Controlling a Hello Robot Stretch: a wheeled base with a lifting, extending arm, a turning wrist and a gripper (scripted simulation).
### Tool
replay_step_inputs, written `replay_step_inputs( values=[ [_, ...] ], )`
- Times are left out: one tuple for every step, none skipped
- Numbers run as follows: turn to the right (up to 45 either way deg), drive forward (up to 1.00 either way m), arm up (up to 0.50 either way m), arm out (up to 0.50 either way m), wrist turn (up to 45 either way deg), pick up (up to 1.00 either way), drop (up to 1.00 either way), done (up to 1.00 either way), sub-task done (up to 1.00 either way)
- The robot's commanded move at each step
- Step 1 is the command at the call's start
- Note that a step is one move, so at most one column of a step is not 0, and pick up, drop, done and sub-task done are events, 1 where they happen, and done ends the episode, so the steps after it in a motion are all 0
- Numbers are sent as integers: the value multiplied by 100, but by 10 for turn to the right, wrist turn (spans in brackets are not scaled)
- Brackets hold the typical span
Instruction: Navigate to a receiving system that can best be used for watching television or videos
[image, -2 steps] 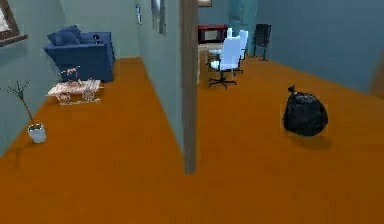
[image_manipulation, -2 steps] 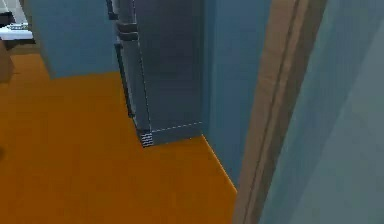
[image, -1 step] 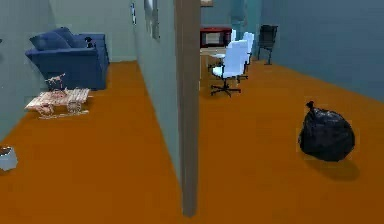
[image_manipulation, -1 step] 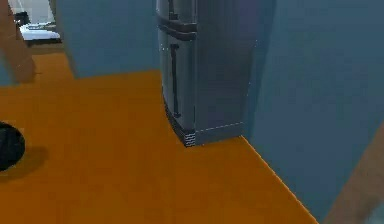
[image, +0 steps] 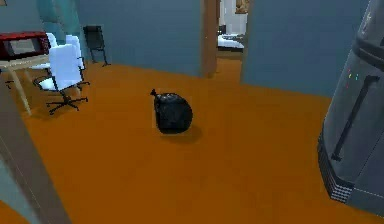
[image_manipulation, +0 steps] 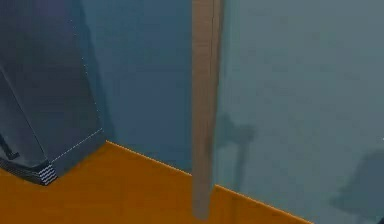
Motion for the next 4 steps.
replay_step_inputs(
  values=[
    [180, 0, 0, 0, 0, 0, 0, 0, 0],
    [0, 100, 0, 0, 0, 0, 0, 0, 0],
    [0, 100, 0, 0, 0, 0, 0, 0, 0],
    [0, 40, 0, 0, 0, 0, 0, 0, 0]
  ],
)
